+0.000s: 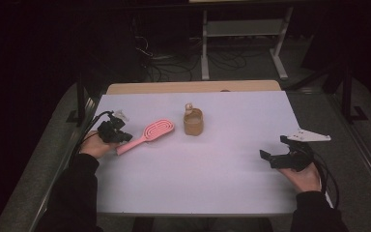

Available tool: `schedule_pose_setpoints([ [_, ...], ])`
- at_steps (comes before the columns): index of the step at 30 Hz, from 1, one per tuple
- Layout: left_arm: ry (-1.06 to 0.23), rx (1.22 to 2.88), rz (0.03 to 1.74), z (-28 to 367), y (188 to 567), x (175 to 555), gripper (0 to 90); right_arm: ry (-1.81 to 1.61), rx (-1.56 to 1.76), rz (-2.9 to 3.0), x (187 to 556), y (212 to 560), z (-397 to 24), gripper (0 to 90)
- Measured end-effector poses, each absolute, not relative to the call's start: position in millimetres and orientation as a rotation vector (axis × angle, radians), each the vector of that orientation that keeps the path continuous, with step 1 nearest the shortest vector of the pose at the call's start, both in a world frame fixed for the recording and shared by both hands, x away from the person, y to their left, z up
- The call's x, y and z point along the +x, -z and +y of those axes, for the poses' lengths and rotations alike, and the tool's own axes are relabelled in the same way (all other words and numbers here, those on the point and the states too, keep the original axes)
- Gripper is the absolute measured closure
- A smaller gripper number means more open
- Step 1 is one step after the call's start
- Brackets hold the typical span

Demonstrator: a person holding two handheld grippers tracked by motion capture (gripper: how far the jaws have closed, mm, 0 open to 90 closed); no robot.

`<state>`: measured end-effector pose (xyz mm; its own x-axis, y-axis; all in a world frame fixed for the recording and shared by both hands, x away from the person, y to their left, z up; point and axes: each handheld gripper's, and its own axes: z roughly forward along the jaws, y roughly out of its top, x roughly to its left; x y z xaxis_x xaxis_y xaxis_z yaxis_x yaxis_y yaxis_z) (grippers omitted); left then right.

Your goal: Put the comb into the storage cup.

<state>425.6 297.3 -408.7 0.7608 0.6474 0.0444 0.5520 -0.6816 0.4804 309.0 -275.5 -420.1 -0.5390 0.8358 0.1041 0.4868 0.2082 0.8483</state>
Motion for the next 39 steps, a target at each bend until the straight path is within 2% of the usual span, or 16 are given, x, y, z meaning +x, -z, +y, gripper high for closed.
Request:
schedule_pose_setpoints([
  [11,-0.289,2.523,0.873,299.8,397.3,418.9,90.0,-1.264,1.232,2.112,309.2,420.2,-275.6,0.0],
  [22,-0.259,2.509,0.759,296.3,380.4,410.3,88.4,-1.260,1.227,2.118,309.3,420.7,-274.7,0.0],
  [29,-0.229,2.491,0.706,296.8,371.4,408.3,74.6,-1.263,1.229,2.115,309.0,420.3,-275.1,0.0],
  [33,-0.229,2.467,0.687,297.0,367.1,406.1,60.8,-1.263,1.226,2.116,309.0,420.3,-274.8,0.0],
  [39,-0.175,2.435,0.692,297.3,364.6,406.9,45.4,-1.263,1.226,2.117,308.9,420.4,-274.6,0.0],
])
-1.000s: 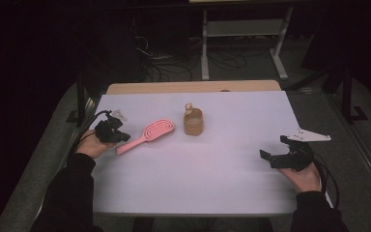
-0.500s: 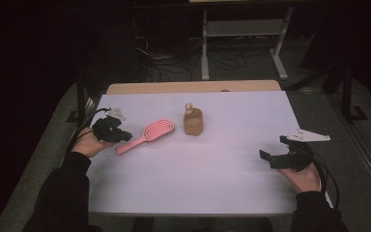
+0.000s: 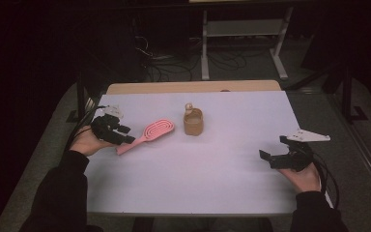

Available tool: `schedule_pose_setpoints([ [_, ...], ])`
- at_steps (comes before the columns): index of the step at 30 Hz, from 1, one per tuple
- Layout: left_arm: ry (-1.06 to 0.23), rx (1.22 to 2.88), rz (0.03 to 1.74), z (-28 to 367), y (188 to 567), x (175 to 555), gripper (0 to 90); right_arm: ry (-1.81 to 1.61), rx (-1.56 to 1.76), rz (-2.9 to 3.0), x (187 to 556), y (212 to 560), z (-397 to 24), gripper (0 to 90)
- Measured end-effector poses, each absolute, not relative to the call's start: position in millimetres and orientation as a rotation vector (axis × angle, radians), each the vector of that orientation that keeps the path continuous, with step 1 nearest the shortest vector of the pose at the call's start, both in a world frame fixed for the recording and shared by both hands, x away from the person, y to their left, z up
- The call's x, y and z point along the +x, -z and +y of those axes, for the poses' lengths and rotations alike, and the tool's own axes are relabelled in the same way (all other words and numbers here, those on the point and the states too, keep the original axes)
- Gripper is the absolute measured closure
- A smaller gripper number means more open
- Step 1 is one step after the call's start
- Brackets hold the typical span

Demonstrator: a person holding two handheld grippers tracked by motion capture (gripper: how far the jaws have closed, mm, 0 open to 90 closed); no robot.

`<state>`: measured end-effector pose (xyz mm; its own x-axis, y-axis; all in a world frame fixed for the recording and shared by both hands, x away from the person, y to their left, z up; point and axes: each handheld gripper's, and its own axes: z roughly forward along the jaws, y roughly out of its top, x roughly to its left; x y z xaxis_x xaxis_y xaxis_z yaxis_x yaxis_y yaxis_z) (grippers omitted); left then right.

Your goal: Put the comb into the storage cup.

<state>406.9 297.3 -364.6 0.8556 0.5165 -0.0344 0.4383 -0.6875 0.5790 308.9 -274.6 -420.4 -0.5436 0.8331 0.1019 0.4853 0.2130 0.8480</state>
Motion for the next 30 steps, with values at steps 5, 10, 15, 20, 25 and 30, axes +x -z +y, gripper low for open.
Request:
schedule_pose_setpoints([
  [5,-0.132,2.428,0.707,297.1,366.6,409.2,33.5,-1.266,1.225,2.117,309.0,420.4,-274.7,0.0],
  [10,-0.119,2.432,0.714,294.0,369.2,411.1,21.3,-1.267,1.227,2.116,308.5,420.1,-274.8,0.0],
  [15,-0.106,2.418,0.723,289.6,372.5,414.4,12.2,-1.271,1.229,2.115,308.3,419.8,-275.1,0.0],
  [20,-0.118,2.436,0.750,284.4,379.1,418.3,0.0,-1.275,1.226,2.111,308.3,419.6,-275.8,0.0],
  [25,-0.089,2.441,0.747,280.0,385.9,421.0,0.0,-1.275,1.226,2.112,308.3,419.6,-275.9,0.0],
  [30,-0.065,2.452,0.738,274.3,392.5,425.1,0.0,-1.279,1.226,2.111,307.9,419.2,-276.3,0.0],
])
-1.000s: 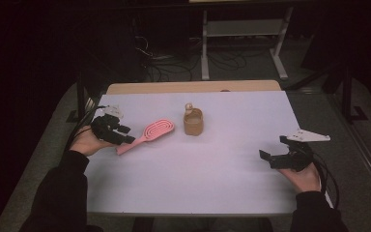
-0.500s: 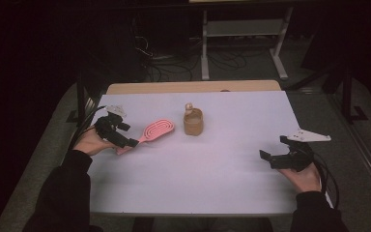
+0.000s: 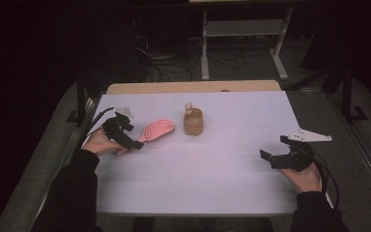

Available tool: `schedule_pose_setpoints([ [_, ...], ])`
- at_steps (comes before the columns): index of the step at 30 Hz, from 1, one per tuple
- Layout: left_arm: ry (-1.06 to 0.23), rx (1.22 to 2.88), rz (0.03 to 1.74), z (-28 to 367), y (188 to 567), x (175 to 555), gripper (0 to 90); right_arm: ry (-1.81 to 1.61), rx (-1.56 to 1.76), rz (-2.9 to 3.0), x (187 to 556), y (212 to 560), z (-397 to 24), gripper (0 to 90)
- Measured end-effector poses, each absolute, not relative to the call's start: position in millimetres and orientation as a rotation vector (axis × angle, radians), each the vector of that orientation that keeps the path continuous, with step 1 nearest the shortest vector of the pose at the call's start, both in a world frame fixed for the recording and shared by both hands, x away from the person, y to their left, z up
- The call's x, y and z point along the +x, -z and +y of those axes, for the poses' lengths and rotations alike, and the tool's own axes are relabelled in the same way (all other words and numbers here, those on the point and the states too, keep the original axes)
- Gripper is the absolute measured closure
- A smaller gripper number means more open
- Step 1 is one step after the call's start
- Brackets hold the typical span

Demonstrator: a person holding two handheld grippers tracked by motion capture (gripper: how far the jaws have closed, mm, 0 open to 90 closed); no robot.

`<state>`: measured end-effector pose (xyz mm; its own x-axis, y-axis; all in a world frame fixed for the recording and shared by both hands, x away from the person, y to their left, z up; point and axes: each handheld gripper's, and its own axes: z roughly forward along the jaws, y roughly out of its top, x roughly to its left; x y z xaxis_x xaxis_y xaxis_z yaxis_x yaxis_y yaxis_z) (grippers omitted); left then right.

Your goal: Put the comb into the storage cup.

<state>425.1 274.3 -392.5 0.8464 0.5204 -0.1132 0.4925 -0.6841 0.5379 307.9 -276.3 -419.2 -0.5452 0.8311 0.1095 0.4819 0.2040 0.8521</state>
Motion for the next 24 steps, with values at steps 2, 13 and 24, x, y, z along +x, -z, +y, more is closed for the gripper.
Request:
schedule_pose_setpoints([
  [2,-0.062,2.468,0.736,272.6,395.9,426.7,0.0,-1.279,1.226,2.111,307.9,419.2,-276.5,0.0],
  [13,-0.024,2.532,0.775,271.0,413.8,435.4,0.0,-1.281,1.227,2.112,308.1,419.4,-277.0,0.0],
  [24,-0.042,2.544,0.750,269.3,420.0,438.4,12.1,-1.287,1.235,2.103,307.4,418.8,-278.9,0.0],
])
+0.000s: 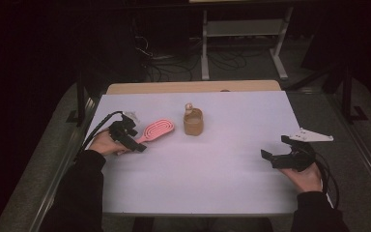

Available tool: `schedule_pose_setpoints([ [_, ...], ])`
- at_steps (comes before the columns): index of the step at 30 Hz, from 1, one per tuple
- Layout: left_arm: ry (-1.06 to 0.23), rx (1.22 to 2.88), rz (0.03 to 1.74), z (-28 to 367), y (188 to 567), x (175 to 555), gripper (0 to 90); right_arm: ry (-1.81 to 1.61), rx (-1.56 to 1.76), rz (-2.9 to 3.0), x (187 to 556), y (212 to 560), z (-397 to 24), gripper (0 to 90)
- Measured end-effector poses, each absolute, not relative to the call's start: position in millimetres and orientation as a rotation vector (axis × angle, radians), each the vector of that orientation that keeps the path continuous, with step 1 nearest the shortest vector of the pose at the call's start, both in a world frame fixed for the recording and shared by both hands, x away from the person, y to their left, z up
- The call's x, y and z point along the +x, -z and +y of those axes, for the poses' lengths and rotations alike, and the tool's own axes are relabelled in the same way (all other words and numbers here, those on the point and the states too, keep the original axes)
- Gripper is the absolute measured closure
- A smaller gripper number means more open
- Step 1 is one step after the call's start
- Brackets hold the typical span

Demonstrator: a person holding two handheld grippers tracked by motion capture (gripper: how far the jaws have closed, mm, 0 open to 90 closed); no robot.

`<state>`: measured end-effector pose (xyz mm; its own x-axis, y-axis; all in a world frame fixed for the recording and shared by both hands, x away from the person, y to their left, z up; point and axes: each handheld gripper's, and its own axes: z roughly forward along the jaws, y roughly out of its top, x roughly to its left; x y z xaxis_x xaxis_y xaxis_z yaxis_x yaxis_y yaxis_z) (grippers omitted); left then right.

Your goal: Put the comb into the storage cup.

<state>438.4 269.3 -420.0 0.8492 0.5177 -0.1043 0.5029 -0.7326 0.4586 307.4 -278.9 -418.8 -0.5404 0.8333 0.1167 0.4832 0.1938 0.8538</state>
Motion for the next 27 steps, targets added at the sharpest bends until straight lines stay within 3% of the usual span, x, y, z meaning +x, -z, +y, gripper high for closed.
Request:
schedule_pose_setpoints([
  [11,-0.031,2.543,0.705,269.2,420.4,438.4,38.3,-1.289,1.226,2.101,307.2,418.6,-278.8,0.0],
  [27,-0.075,2.573,0.706,265.0,423.3,438.1,58.4,-1.281,1.219,2.110,307.9,419.4,-277.0,0.0],
])
